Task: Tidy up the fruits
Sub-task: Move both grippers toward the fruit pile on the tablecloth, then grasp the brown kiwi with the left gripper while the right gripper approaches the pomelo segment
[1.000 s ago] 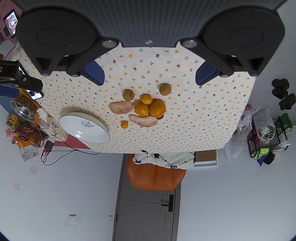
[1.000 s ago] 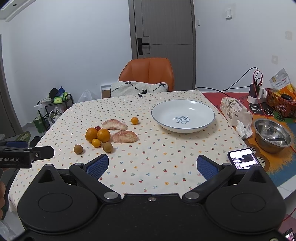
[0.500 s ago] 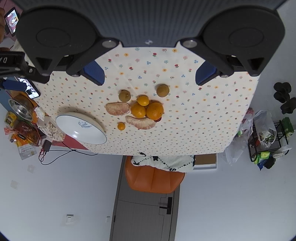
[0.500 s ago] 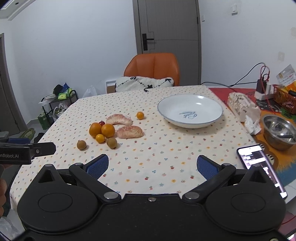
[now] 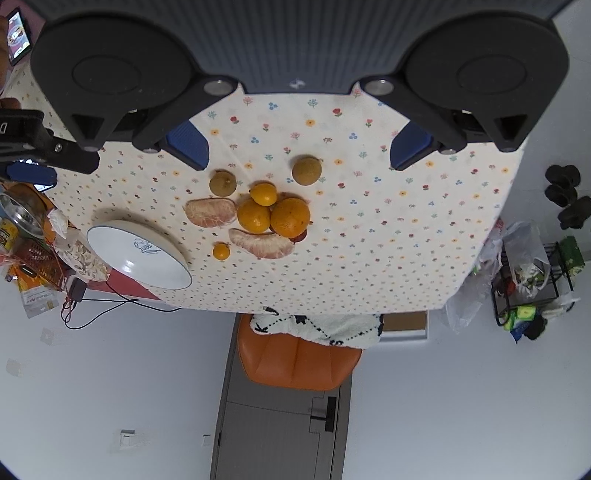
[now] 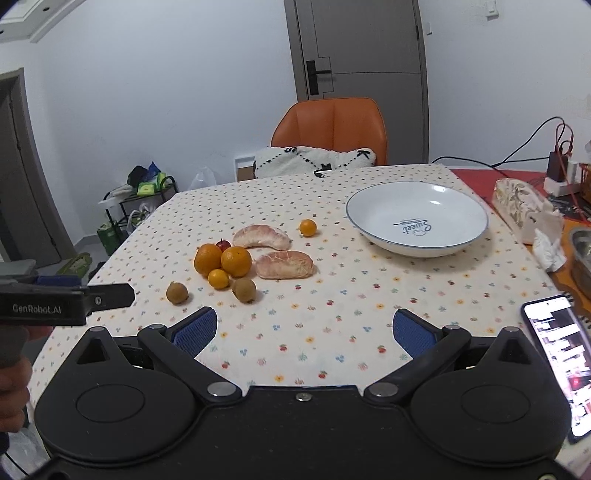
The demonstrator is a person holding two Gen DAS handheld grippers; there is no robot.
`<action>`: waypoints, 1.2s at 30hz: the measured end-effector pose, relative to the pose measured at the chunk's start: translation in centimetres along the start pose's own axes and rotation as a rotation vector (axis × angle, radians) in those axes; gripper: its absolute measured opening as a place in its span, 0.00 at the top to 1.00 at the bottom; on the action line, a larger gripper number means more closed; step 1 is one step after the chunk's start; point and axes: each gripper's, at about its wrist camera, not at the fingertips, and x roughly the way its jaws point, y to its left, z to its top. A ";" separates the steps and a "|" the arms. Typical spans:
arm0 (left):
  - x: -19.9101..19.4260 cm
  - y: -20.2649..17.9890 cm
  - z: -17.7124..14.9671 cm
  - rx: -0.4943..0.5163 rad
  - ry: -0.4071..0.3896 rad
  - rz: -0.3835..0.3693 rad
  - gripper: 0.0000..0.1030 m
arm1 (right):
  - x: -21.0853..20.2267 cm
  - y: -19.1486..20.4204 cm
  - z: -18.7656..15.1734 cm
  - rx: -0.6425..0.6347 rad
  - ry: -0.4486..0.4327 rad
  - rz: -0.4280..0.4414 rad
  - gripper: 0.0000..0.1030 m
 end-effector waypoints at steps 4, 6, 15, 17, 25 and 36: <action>1.0 0.4 0.1 -0.008 0.003 -0.011 0.01 | 1.3 -0.2 0.1 0.006 0.001 0.015 0.00; 1.6 0.6 0.1 -0.012 0.006 -0.019 0.02 | 1.9 -0.1 0.1 0.003 0.004 0.027 0.00; 4.4 0.7 0.6 0.005 0.036 -0.053 0.27 | 4.5 0.4 0.0 0.028 0.025 0.069 0.15; 5.1 0.8 0.6 -0.001 0.047 -0.054 0.31 | 5.0 0.6 -0.1 0.032 0.031 0.072 0.18; 7.8 1.2 0.4 -0.008 0.090 -0.054 0.46 | 6.9 0.6 0.0 0.046 0.050 0.070 0.23; 9.6 1.8 0.8 -0.009 0.104 -0.050 0.76 | 9.4 0.1 1.0 0.054 0.056 0.040 0.23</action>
